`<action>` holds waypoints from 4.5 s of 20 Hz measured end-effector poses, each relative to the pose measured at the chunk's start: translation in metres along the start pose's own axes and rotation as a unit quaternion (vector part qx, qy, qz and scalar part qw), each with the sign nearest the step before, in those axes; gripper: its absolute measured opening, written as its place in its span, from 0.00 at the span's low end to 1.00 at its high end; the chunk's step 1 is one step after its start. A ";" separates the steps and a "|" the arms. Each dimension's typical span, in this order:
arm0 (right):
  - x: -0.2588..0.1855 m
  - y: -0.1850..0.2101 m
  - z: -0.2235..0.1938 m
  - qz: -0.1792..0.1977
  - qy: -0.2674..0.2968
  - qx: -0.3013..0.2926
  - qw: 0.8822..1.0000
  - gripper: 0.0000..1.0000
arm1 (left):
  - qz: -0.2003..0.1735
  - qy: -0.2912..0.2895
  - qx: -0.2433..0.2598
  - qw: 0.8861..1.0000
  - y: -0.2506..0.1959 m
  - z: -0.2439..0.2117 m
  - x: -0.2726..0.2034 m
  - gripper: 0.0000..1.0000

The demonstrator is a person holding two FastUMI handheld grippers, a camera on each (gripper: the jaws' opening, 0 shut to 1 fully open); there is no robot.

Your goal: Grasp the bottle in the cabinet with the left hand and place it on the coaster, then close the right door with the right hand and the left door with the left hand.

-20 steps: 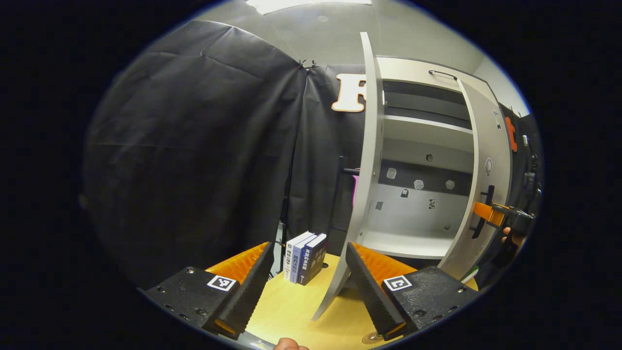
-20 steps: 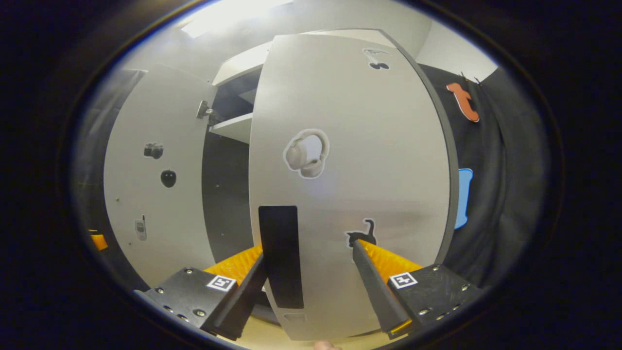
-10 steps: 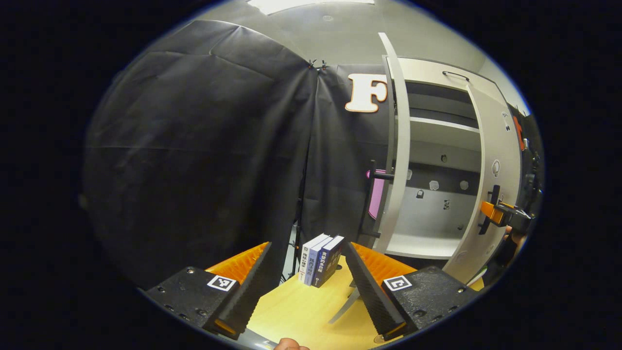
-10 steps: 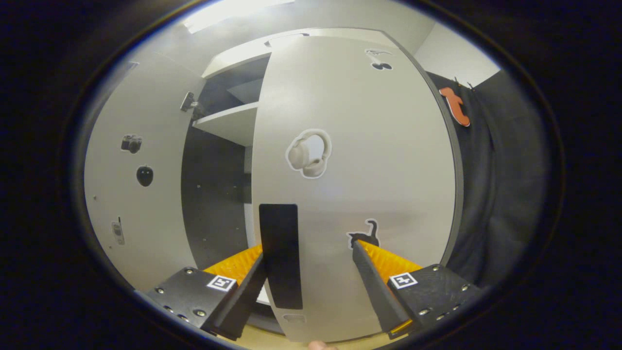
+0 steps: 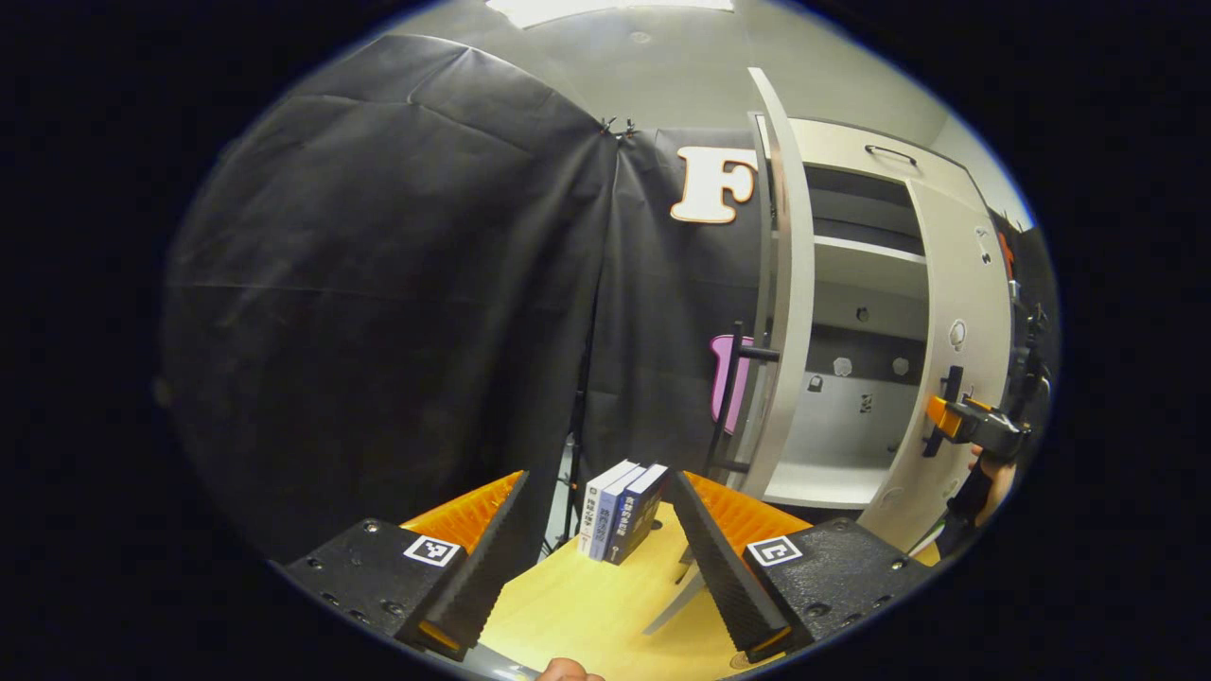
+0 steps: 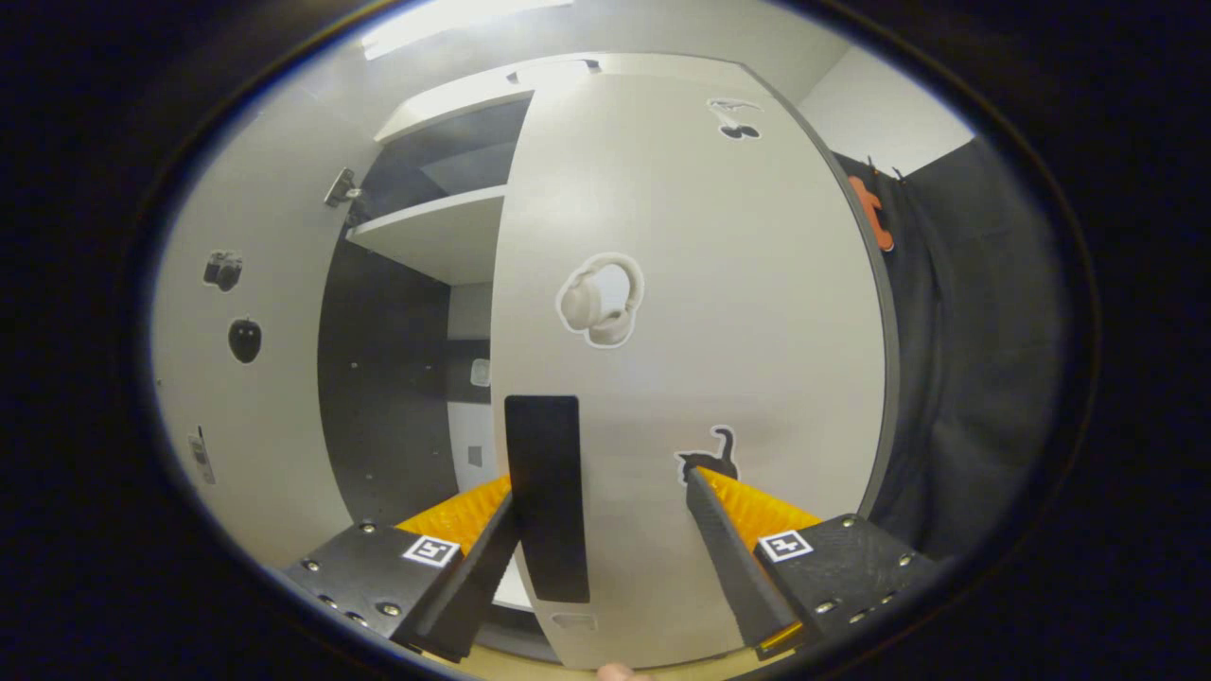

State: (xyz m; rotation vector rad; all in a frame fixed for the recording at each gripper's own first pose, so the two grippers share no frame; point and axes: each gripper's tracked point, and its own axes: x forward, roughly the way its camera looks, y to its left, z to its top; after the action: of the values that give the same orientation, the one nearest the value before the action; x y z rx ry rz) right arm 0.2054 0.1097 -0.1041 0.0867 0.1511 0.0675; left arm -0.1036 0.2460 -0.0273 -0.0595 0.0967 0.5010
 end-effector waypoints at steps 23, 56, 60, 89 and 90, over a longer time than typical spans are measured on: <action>-0.050 -0.020 0.027 0.018 -0.040 0.036 0.998 1.00 | -0.184 -0.013 0.023 0.983 -0.085 0.007 0.031 0.92; -0.166 -0.237 0.010 -0.140 -0.005 0.013 0.990 1.00 | -0.328 -0.002 0.026 0.944 -0.305 -0.019 0.080 0.99; -0.172 -0.245 0.009 -0.145 -0.005 0.005 0.989 0.97 | -0.323 0.009 0.032 0.946 -0.313 -0.027 0.090 0.99; -0.204 -0.222 0.046 -0.122 -0.015 -0.003 0.992 1.00 | -0.291 0.000 0.068 0.954 -0.301 0.006 0.030 0.99; -0.208 -0.216 0.061 -0.116 -0.024 -0.004 0.993 1.00 | -0.293 -0.004 0.066 0.954 -0.296 0.019 0.010 0.99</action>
State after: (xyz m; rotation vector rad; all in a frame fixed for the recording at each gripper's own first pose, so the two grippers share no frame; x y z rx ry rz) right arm 0.0225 -0.1251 -0.0334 0.0619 0.1116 -0.1668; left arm 0.0495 -0.0073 0.0007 0.0457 0.0981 -0.1009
